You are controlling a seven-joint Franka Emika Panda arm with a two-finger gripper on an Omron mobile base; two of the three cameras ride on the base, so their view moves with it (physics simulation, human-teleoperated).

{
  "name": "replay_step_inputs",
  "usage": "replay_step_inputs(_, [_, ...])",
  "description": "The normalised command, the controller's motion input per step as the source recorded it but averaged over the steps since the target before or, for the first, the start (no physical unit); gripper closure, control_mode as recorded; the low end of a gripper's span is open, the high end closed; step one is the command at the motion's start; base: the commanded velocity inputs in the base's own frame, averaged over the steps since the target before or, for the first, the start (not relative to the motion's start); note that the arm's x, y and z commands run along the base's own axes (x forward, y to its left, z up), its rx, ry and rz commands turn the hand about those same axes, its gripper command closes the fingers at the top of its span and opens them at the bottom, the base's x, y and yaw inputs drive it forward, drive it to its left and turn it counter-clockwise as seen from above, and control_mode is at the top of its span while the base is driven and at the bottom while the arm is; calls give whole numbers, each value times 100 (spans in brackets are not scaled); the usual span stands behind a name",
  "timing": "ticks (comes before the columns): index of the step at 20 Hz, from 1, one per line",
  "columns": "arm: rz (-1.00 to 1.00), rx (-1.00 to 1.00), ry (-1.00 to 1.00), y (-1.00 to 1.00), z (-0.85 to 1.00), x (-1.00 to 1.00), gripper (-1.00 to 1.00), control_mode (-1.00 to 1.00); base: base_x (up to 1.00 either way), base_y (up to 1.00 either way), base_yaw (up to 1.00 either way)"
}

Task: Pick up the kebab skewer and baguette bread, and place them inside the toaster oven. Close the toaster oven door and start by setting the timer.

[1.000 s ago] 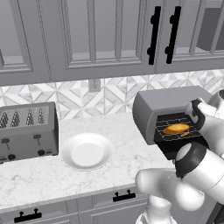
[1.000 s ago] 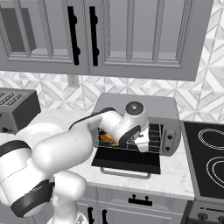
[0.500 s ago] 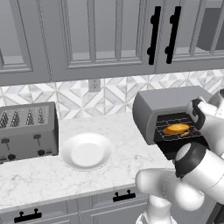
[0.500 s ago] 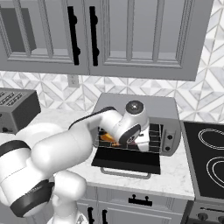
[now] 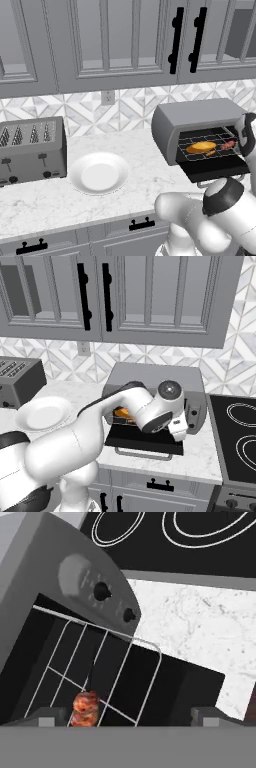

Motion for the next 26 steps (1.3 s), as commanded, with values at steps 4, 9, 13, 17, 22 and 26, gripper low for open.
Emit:
replay_step_inputs(4, [47,-22,-7,43,-1,-49,-100,-100,0,0,0])
replay_step_inputs(9, [44,-24,-5,70,0,-10,-100,-100,0,0,0])
replay_step_inputs(13, [30,-20,-8,64,0,0,-100,-100,0,0,0])
replay_step_inputs(17, [16,-17,-6,16,-9,1,-100,-100,0,0,0])
replay_step_inputs(22, [19,-13,-12,-5,-9,0,-100,-100,0,0,0])
replay_step_inputs(26, [21,-6,-14,-38,-4,0,-100,-100,0,0,0])
